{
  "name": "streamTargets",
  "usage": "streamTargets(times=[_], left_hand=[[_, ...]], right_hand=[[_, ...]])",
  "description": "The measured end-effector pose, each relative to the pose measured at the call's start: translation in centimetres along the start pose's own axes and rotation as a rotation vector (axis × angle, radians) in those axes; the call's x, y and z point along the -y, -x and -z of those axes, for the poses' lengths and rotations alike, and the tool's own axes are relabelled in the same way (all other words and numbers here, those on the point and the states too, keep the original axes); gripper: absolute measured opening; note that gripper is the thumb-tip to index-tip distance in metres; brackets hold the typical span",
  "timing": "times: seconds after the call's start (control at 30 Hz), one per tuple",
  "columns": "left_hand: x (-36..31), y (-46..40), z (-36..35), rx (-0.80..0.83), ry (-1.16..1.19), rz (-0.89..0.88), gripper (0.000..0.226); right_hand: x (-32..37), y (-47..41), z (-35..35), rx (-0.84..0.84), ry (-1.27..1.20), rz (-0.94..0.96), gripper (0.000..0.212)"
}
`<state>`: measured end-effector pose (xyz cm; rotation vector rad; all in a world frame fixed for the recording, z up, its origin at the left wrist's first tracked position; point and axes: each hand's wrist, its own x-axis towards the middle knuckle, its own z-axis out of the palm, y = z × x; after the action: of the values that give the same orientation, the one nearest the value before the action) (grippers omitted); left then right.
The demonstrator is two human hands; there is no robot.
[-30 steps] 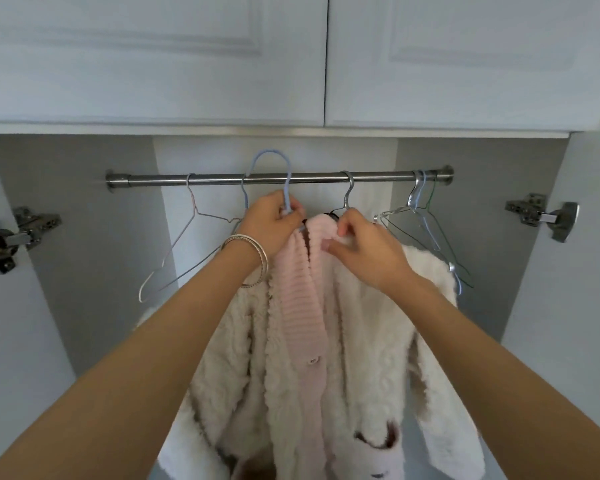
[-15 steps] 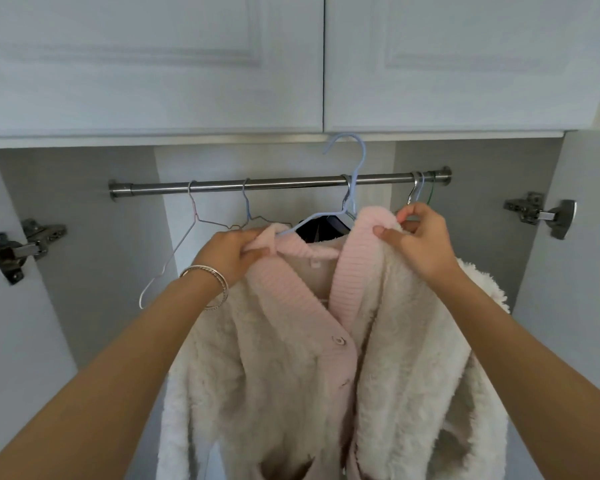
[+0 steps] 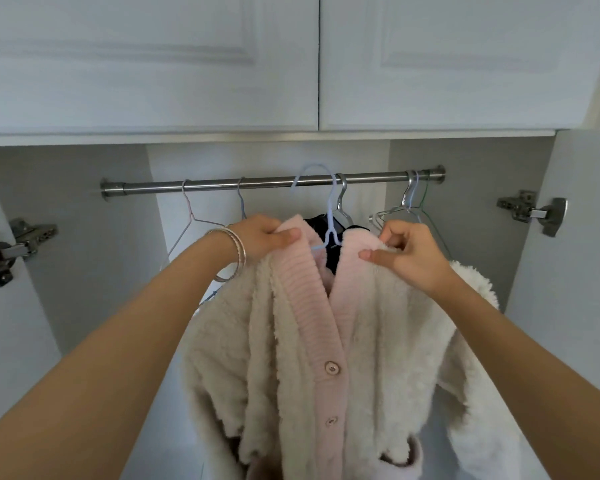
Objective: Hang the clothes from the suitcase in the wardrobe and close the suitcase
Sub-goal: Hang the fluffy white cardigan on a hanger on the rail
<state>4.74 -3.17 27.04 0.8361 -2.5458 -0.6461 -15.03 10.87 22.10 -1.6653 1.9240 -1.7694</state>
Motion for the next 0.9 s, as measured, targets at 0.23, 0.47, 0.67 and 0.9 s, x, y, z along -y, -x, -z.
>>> streamTargets(times=[0.23, 0.47, 0.67, 0.9], left_hand=[[1.2, 0.1, -1.9, -0.070, -0.110, 0.144, 0.060], [0.4, 0.3, -3.6, -0.096, 0.111, -0.006, 0.050], [0.5, 0.0, -3.1, -0.251, 0.231, 0.002, 0.056], [1.0, -0.6, -3.8, -0.222, 0.197, -0.042, 0.051]], right_hand=[[-2.0, 0.6, 1.6, -0.180, -0.161, -0.144, 0.034], [-2.5, 0.4, 1.5, -0.156, -0.103, -0.147, 0.035], [-4.0, 0.8, 4.0, -0.049, 0.111, -0.152, 0.031], [-4.5, 2.7, 5.8, -0.058, 0.144, -0.323, 0.046]])
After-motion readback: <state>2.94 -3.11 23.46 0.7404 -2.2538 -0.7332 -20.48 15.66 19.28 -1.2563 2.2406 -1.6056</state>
